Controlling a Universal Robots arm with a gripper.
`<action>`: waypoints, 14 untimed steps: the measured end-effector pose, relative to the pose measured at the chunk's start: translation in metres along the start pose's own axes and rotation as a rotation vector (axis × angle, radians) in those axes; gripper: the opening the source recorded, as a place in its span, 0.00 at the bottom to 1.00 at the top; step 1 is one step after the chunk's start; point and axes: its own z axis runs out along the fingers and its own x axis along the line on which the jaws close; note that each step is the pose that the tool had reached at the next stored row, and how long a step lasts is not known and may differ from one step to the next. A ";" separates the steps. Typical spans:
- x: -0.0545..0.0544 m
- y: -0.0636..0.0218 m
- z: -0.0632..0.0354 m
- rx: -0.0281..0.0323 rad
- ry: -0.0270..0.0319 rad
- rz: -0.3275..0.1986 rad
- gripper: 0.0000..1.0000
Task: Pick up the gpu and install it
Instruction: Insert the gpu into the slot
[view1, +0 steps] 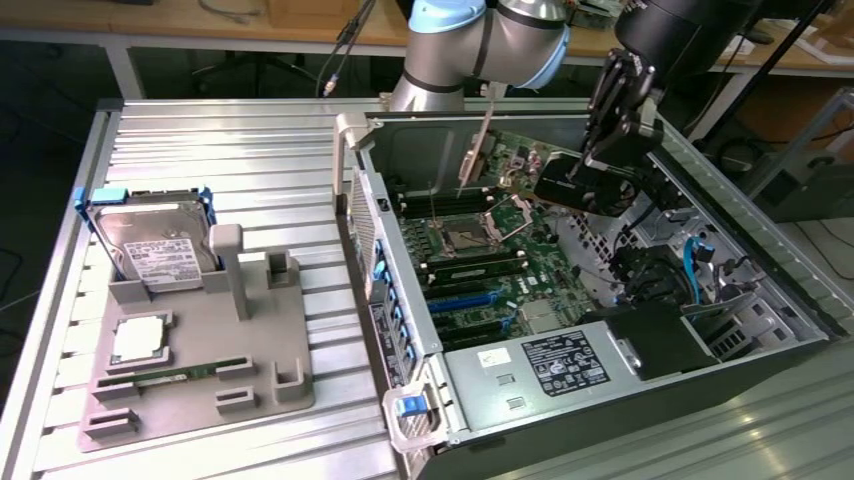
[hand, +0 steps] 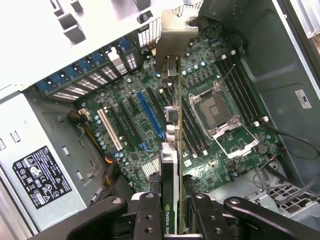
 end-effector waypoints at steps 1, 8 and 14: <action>0.000 0.0000 0.0000 -0.0001 0.0002 -0.004 0.27; 0.000 0.0000 0.0000 -0.0009 0.0015 -0.038 0.27; 0.000 0.0000 0.0000 -0.0017 0.0026 -0.067 0.27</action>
